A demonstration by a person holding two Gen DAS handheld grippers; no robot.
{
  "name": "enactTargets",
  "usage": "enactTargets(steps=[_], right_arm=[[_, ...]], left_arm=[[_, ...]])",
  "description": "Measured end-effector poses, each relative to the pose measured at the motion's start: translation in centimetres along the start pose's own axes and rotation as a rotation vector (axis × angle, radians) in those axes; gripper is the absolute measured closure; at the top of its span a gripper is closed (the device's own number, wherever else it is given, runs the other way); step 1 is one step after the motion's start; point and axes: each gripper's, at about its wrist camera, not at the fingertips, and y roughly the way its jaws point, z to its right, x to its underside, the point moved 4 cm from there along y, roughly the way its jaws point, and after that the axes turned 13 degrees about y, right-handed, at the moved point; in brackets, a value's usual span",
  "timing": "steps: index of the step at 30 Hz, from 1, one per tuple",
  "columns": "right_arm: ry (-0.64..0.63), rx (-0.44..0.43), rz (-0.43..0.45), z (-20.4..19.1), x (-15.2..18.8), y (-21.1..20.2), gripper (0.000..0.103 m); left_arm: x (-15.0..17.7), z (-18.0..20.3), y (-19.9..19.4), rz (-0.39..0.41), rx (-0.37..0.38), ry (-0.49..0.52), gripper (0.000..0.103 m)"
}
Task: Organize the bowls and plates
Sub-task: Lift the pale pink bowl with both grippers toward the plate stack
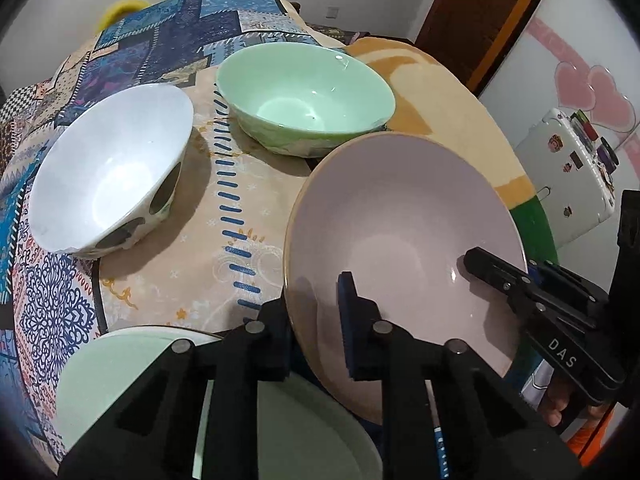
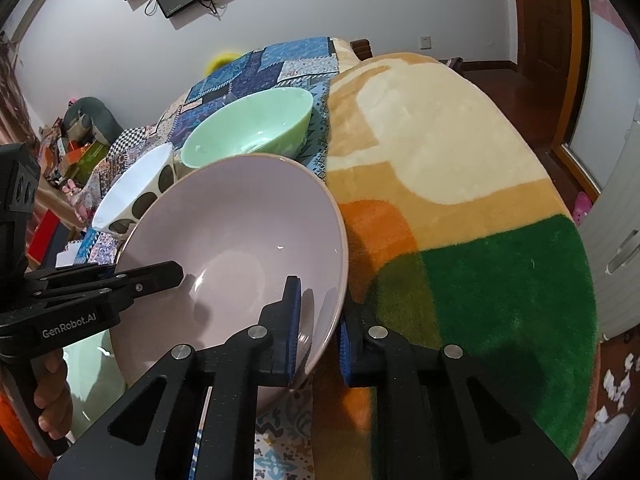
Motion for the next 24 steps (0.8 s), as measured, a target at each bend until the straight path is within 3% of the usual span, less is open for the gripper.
enactTargets(steps=[9,24], right_arm=[[-0.012,0.006,0.038,-1.0,-0.3,-2.1,0.088],[-0.081,-0.011,0.117,-5.6,-0.1,-6.0,0.088]], left_arm=[[-0.1,0.8,-2.6,0.052,-0.007,0.023,0.085],[1.8,0.4,-10.4,0.159,-0.026,0.017,0.085]])
